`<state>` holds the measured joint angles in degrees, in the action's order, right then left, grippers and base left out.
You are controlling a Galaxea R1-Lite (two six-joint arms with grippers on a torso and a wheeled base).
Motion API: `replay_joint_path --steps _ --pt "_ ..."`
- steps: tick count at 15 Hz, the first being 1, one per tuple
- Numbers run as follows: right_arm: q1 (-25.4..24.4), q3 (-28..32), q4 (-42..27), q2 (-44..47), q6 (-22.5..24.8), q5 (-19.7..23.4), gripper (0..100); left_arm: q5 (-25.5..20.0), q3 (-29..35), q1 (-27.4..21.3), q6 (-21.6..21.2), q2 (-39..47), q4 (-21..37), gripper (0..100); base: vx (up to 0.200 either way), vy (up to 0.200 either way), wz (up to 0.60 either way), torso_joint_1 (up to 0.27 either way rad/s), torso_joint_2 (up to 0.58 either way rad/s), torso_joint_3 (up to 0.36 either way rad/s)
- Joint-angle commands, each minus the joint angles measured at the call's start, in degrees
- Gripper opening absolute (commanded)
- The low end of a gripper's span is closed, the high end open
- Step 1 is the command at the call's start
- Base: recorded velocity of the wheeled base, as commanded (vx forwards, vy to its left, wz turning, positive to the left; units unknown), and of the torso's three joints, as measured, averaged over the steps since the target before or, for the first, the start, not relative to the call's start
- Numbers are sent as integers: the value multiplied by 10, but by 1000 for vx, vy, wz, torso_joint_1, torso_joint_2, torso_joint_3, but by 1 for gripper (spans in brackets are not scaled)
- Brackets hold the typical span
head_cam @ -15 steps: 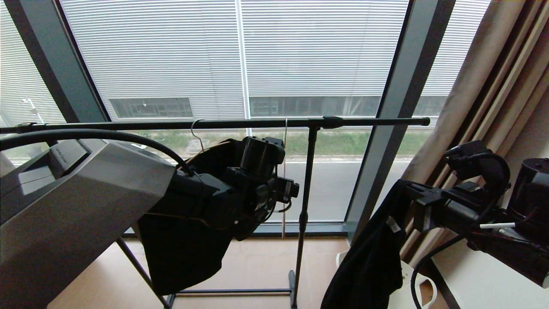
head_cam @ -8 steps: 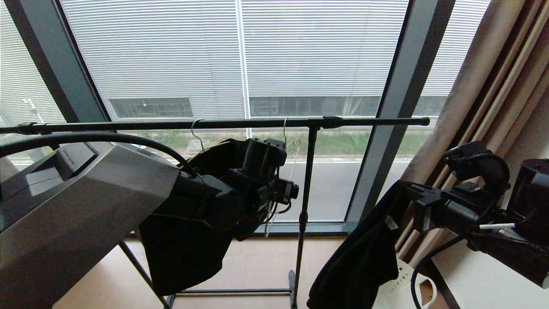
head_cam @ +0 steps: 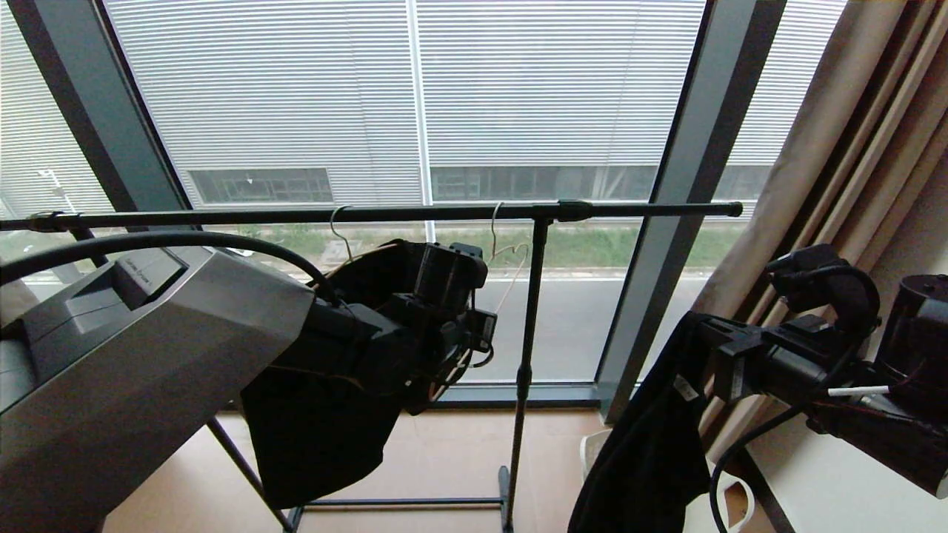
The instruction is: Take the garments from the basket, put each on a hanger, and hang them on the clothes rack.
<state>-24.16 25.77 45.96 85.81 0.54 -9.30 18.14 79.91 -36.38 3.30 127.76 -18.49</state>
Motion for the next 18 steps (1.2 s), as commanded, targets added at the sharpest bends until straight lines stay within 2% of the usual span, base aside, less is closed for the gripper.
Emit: replay_joint_path --steps 1,9,13,18 --pt "0 0 0 1 1 0 0 0 1 4 0 -6 -1 0 0 0 0 0 0 0" --pt "0 -1 0 1 0 0 0 -2 0 6 1 -39 -4 0 0 0 0 0 0 0" --pt "0 -1 0 2 0 1 0 -3 -23 6 1 -59 -5 0 0 0 0 0 0 0" --pt "0 -2 2 9 0 1 0 -2 -39 7 2 -67 -30 0 0 0 0 0 0 0"
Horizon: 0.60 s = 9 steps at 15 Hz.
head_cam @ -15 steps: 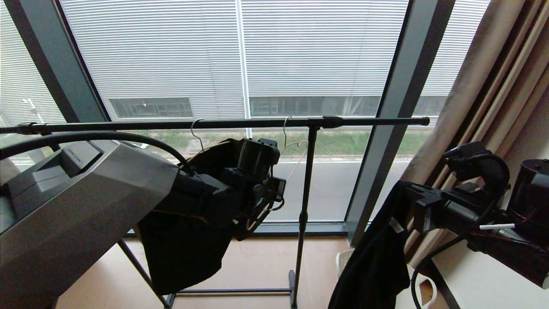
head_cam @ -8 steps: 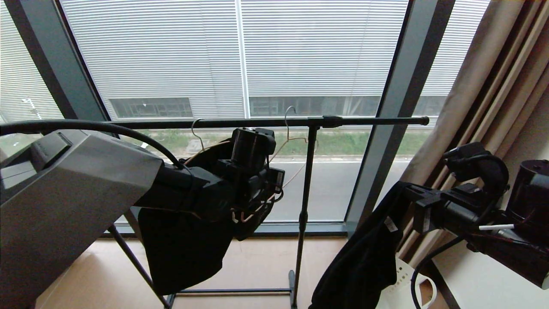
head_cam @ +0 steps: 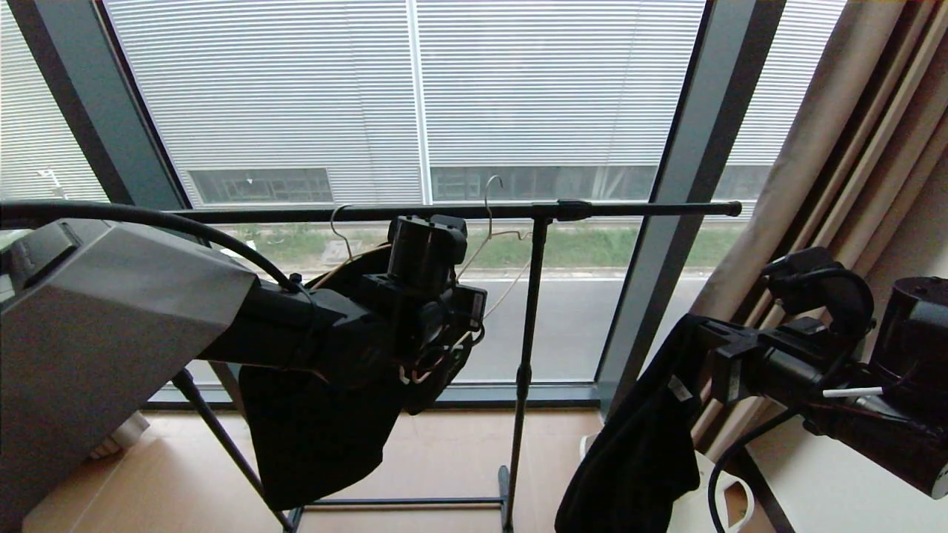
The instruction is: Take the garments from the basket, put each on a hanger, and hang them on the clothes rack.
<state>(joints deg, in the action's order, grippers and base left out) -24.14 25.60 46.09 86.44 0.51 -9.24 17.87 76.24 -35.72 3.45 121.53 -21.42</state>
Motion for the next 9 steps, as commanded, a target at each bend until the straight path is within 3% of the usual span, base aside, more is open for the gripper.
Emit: replay_joint_path --steps 1,4,9 --pt "0 0 0 2 0 0 0 1 -5 0 0 -6 0 0 0 0 0 0 0 0" --pt "0 0 0 2 0 0 0 0 -12 0 0 -14 0 0 0 0 0 0 0 0" --pt "0 0 1 2 0 0 0 -1 -86 0 0 -67 -22 0 0 0 0 0 0 0"
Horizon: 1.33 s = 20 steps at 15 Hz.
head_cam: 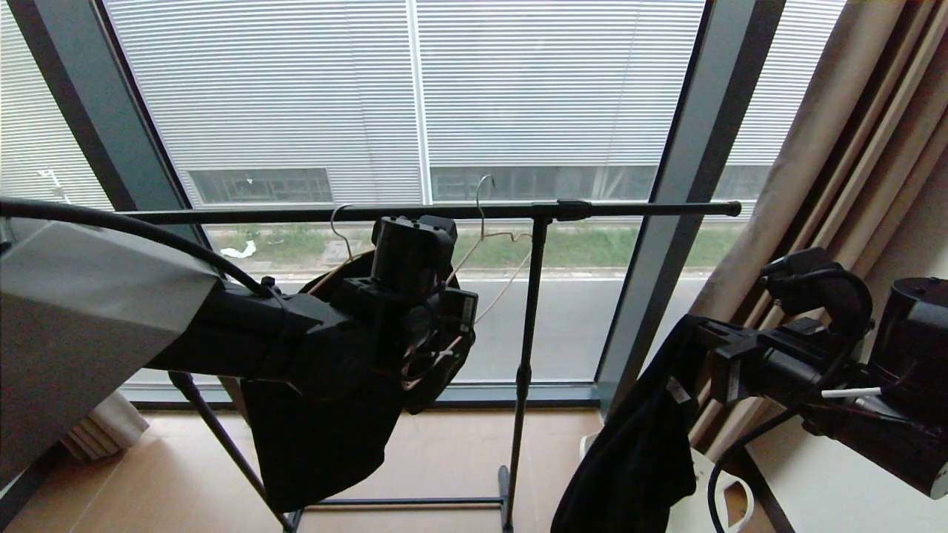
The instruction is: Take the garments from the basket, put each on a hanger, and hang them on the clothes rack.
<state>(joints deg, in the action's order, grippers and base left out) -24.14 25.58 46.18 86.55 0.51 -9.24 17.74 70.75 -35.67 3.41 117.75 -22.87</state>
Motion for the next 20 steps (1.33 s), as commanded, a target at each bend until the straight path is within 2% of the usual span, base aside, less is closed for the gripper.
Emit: replay_joint_path --steps 1,6,7,8,9,10,12,13,14,15,16,18,20 --pt "0 0 1 1 0 -1 0 0 -44 0 -1 -38 -11 0 0 0 0 0 0 0" --pt "-1 1 -1 2 0 0 0 -1 -178 12 -2 -123 -65 0 0 0 0 0 0 0" --pt "-1 1 -1 2 0 0 0 -1 -178 12 -2 -123 -65 0 0 0 0 0 0 0" --pt "-8 1 -1 5 0 -1 0 -2 -224 13 -2 -163 -80 0 0 0 0 0 0 0" --pt "-8 1 -1 5 0 -1 0 -2 -224 13 -2 -163 -80 0 0 0 0 0 0 0" --pt "-15 0 0 8 0 -2 0 -3 -275 13 -3 -223 -82 0 0 0 0 0 0 0" --pt "-20 2 0 5 3 -5 0 -6 -327 11 -3 -272 -82 0 0 0 0 0 0 0" --pt "-37 3 -2 0 17 -25 0 -23 -377 10 -4 -310 -82 0 0 0 0 0 0 0" --pt "-44 3 -2 -2 24 -39 0 -31 -394 10 -4 -326 -83 0 0 0 0 0 0 0" --pt "-60 -1 -2 0 37 -78 0 -63 -447 10 -7 -379 -84 0 0 0 0 0 0 0" --pt "-69 1 -3 3 43 -90 0 -81 -473 10 -9 -408 -84 0 0 0 0 0 0 0" --pt "-71 14 -3 25 75 -102 0 -118 -535 10 -21 -466 -84 0 0 0 0 0 0 0" --pt "-71 37 0 57 114 -155 0 -169 -585 11 -39 -517 -84 0 0 0 0 0 0 0"
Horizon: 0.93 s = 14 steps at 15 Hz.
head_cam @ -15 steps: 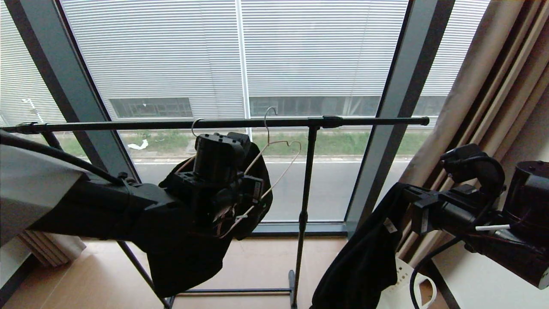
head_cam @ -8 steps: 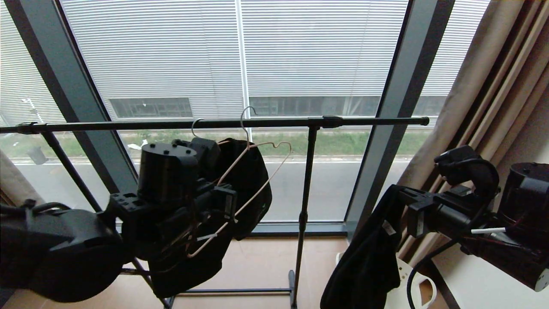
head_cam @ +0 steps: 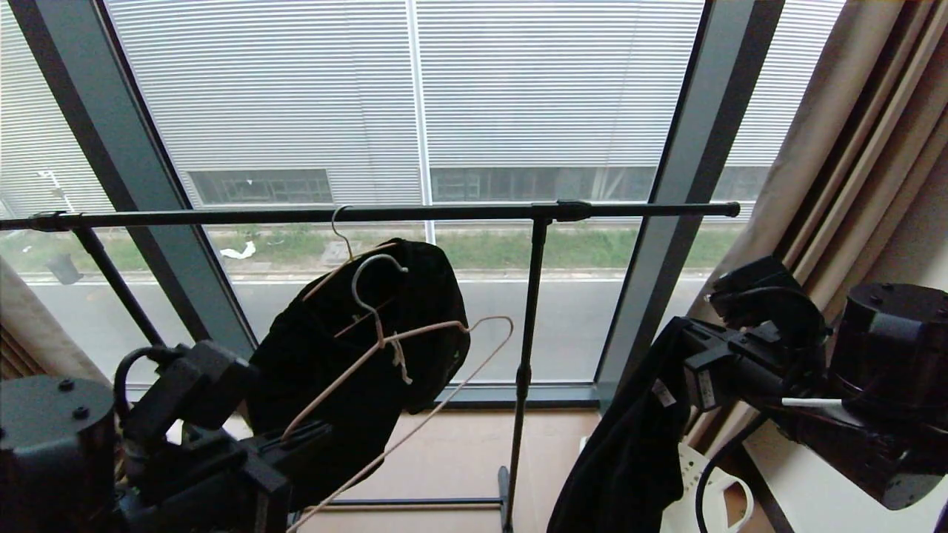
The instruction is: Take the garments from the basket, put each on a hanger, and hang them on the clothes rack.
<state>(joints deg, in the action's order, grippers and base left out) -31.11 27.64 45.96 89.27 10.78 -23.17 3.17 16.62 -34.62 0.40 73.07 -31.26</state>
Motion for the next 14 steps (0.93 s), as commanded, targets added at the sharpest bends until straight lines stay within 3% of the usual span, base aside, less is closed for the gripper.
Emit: replay_joint_path --steps 1,4,9,14 --pt "-1 23 1 37 16 -27 0 -36 -55 1 -15 -79 0 0 0 0 0 0 0 0" --pt "-1 66 -1 63 35 -69 0 -104 -73 1 -43 -99 0 0 0 0 0 0 0 0" --pt "-23 69 4 67 35 -72 0 -116 -36 -26 -43 -55 -5 0 0 0 0 0 0 0" --pt "-34 70 7 66 32 -71 0 -119 -8 -31 -38 37 -70 0 0 0 0 0 0 0"
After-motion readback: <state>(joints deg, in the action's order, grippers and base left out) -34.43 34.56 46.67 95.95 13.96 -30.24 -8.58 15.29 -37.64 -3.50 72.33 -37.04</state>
